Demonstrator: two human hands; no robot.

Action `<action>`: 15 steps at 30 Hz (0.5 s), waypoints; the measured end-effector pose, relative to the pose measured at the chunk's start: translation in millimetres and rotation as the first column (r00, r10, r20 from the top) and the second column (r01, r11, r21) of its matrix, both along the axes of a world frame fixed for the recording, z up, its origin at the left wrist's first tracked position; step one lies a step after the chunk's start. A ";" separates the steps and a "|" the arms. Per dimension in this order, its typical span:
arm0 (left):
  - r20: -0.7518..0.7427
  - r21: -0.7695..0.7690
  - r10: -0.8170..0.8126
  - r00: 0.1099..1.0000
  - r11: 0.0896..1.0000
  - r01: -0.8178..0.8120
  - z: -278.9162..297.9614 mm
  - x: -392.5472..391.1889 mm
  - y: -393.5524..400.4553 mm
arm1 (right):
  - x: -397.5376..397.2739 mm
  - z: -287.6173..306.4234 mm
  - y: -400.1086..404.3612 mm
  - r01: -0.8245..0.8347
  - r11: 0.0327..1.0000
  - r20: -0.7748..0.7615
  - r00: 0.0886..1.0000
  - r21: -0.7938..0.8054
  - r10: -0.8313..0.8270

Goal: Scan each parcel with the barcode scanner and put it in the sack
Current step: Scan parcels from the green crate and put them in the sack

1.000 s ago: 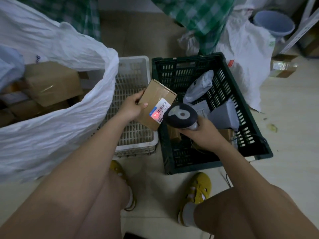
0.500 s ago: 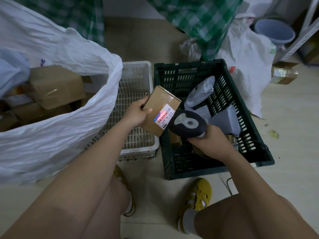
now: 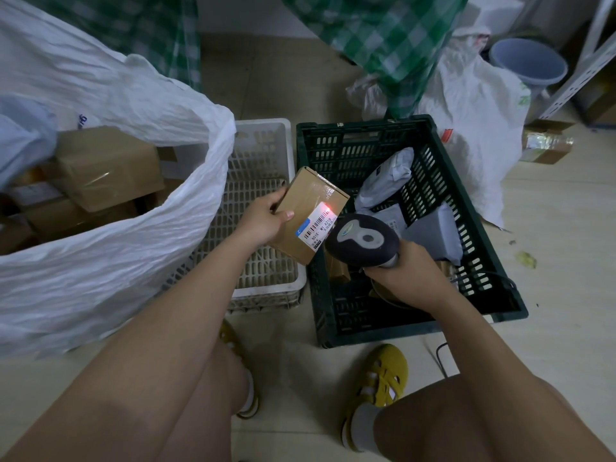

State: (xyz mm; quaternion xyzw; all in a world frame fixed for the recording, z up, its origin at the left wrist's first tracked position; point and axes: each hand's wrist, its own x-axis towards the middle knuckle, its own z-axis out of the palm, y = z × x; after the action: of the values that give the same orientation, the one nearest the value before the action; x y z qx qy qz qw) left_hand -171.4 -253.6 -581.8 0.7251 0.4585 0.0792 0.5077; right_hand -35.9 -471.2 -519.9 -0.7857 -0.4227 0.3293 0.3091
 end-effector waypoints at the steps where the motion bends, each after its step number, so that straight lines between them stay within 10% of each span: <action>1: -0.005 0.003 0.000 1.000 1.000 0.000 -0.1 0.2 -0.1 | -0.2 0.8 -0.1 -0.004 1.000 -0.003 1.000 0.002 0.004; 15: -0.024 0.008 -0.005 1.000 1.000 0.005 2.3 1.0 -3.0 | 3.7 -6.0 -1.0 0.050 0.999 -0.036 0.998 -0.011 -0.050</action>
State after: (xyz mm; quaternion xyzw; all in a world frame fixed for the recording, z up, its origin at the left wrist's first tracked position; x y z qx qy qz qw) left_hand -170.4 -256.6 -579.5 0.7291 0.4622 0.0710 0.4997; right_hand -32.3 -472.1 -525.9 -0.7915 -0.3957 0.3376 0.3208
